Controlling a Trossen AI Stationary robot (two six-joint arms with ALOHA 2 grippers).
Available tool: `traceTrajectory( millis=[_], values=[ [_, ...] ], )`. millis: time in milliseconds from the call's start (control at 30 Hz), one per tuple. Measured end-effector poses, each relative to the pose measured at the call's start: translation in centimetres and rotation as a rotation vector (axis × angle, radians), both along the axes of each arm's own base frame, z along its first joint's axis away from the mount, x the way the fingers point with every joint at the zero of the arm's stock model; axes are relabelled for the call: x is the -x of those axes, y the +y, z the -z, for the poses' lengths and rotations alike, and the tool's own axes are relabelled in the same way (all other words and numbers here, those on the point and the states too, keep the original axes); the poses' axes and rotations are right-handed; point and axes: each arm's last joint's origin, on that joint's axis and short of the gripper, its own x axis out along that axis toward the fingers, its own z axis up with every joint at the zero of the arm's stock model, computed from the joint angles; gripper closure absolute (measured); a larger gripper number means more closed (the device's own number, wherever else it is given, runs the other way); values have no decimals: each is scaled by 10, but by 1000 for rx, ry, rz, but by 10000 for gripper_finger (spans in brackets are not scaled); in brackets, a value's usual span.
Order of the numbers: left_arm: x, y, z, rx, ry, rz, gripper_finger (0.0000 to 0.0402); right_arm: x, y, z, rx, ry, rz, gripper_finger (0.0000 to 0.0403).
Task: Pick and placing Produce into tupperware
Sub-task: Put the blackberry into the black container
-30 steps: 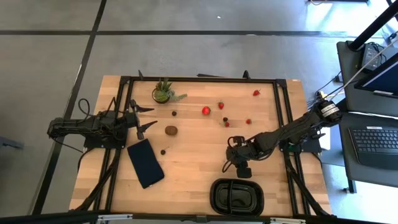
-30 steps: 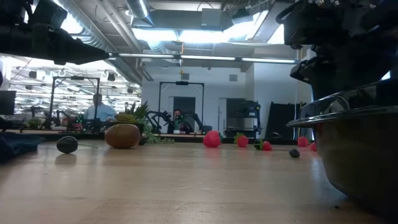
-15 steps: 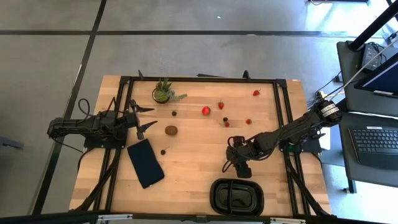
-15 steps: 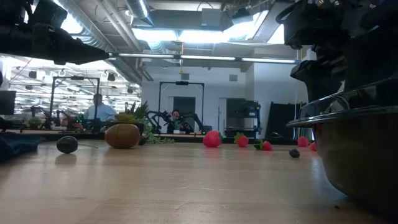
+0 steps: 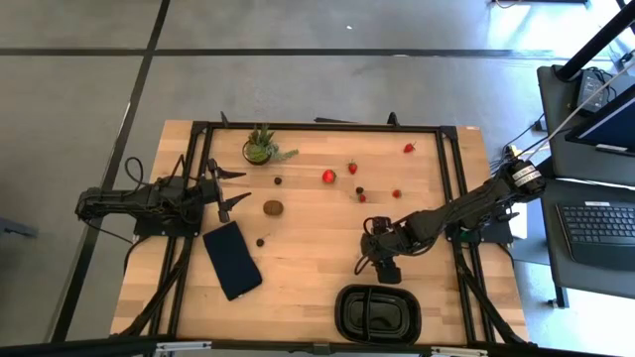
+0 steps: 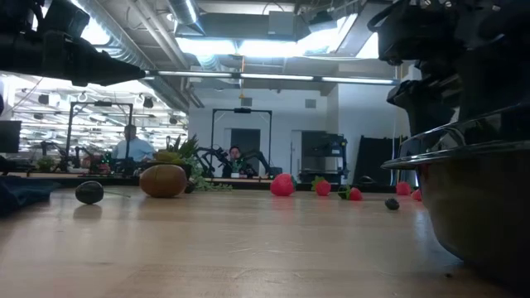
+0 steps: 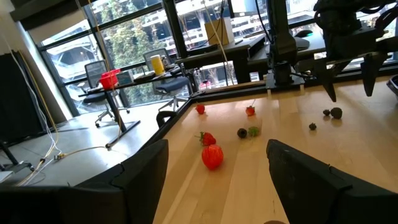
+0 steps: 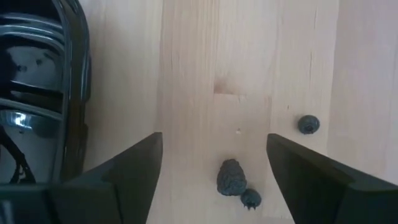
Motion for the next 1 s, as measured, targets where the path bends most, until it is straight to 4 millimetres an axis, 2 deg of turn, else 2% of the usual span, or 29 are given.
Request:
traceTrajectory(
  millis=[533,1000],
  values=[
    [0,0,0,0,0,0,137,10,1,3,55,74,39,114],
    [0,0,0,0,0,0,137,10,1,4,82,52,22,145]
  ],
)
